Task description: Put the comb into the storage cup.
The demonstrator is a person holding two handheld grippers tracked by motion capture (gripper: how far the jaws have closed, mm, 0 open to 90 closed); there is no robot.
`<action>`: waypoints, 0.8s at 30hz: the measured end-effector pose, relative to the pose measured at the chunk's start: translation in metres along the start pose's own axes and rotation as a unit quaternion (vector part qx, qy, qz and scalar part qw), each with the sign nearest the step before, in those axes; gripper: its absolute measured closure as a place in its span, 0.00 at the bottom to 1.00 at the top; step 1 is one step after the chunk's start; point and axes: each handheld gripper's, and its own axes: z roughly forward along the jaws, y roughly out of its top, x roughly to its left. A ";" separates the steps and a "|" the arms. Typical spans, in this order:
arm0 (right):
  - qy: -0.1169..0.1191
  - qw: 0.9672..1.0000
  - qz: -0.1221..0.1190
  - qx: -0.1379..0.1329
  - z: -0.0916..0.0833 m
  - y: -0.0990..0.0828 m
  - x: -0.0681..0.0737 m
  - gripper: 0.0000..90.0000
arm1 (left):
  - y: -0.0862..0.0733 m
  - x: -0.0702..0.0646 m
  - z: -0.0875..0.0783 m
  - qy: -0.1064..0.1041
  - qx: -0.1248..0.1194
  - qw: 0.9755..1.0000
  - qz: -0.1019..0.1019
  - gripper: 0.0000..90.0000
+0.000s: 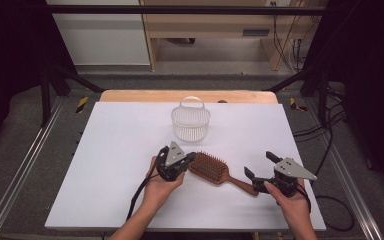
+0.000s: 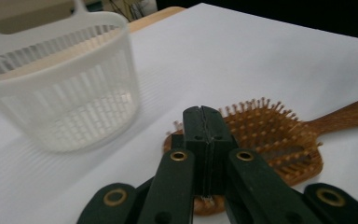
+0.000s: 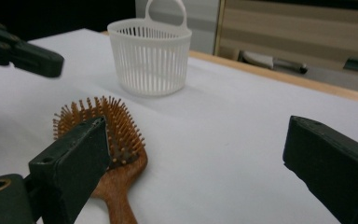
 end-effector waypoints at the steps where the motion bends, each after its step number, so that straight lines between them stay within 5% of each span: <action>1: 0.001 1.000 -0.005 0.009 0.001 0.002 0.001 0.07 | -0.003 0.004 -0.007 0.007 -0.002 1.000 0.004 1.00; 5: 0.021 0.999 -0.024 0.039 0.004 0.012 0.006 0.09 | -0.016 0.021 -0.039 0.032 -0.013 0.999 0.004 1.00; 9: 0.036 0.996 -0.042 0.064 0.006 0.019 0.009 0.10 | -0.026 0.035 -0.066 0.058 -0.026 0.998 -0.010 0.89; 16: 0.055 0.993 -0.046 0.098 0.012 0.028 0.014 0.12 | -0.038 0.048 -0.099 0.115 -0.072 0.990 -0.026 0.42; 24: 0.072 0.985 -0.055 0.149 0.019 0.027 0.018 0.12 | -0.051 0.057 -0.121 0.133 -0.083 0.986 -0.058 0.07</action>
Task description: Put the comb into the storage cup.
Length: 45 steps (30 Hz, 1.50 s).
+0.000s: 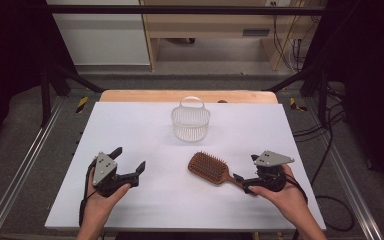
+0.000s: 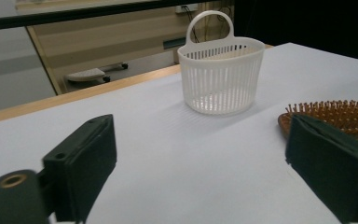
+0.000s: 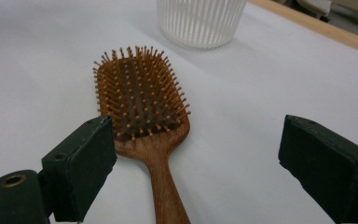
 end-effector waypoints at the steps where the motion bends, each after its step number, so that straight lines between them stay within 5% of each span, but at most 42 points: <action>1: 0.003 1.000 0.002 0.007 0.001 0.000 0.000 0.12 | -0.003 0.004 -0.006 0.003 -0.002 1.000 -0.008 0.06; 11: 0.020 0.997 -0.004 0.079 0.014 -0.002 0.000 0.13 | -0.016 0.022 -0.026 0.023 -0.016 0.999 -0.027 0.03; 20: 0.031 0.993 -0.019 0.110 0.024 -0.003 0.002 0.15 | -0.020 0.025 -0.025 0.026 -0.011 0.999 -0.031 0.03; 33: 0.057 0.984 -0.051 0.162 0.041 0.003 0.011 0.28 | -0.021 0.024 -0.024 0.016 -0.008 0.999 -0.032 0.03; 45: 0.083 0.975 -0.056 0.199 0.049 0.009 0.014 0.41 | -0.021 0.023 -0.023 0.015 -0.007 0.999 -0.032 0.03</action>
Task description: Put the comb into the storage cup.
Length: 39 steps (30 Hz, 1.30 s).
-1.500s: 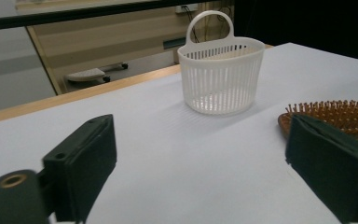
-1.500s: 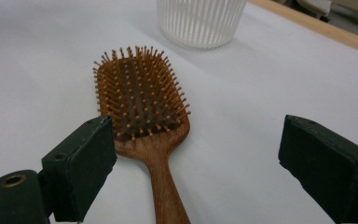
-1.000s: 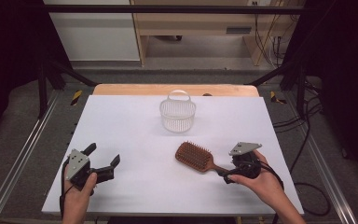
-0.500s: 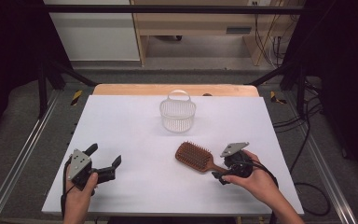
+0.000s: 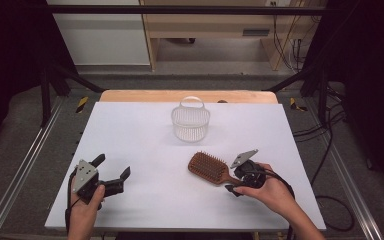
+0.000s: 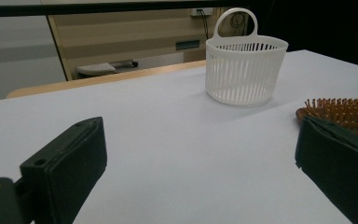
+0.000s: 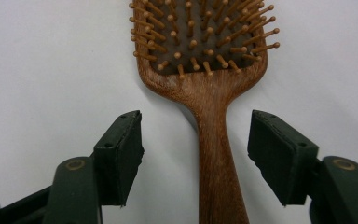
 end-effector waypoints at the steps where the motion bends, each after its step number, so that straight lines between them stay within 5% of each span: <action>1: 0.000 1.000 0.000 0.000 0.000 0.000 0.000 0.41 | 0.000 0.000 0.000 0.000 0.000 1.000 0.000 0.03; 28: 0.011 0.997 -0.019 0.077 0.020 0.014 -0.009 0.76 | -0.001 -0.003 0.002 -0.007 0.006 1.000 0.003 0.03; 39: 0.016 0.995 -0.015 0.099 0.022 0.020 -0.011 0.81 | -0.001 -0.005 0.003 -0.011 0.008 1.000 0.007 0.03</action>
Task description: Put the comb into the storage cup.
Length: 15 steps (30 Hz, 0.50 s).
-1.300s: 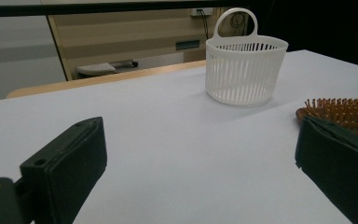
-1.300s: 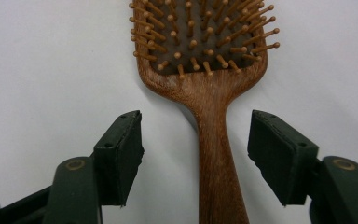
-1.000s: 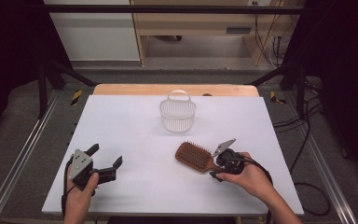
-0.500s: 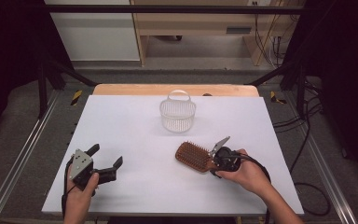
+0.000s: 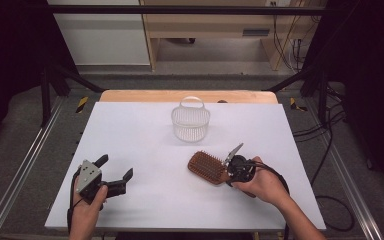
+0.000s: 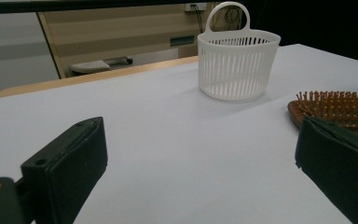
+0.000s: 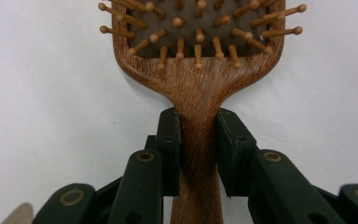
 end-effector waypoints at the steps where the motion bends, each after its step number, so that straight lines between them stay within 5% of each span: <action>1: -0.002 1.000 0.000 -0.003 0.000 -0.001 0.001 0.81 | 0.000 0.000 0.000 0.000 0.000 1.000 0.000 0.03; 9: -0.005 1.000 0.009 -0.022 -0.002 -0.005 0.002 0.81 | 0.001 -0.001 0.000 -0.002 -0.001 1.000 -0.002 0.03; 13: -0.012 0.999 0.010 -0.049 -0.006 -0.008 0.003 0.81 | 0.003 -0.006 0.001 -0.010 -0.005 1.000 -0.005 0.03; 15: -0.018 0.996 0.013 -0.085 -0.013 -0.008 0.005 0.81 | 0.009 -0.012 0.003 -0.032 -0.011 0.999 -0.018 0.03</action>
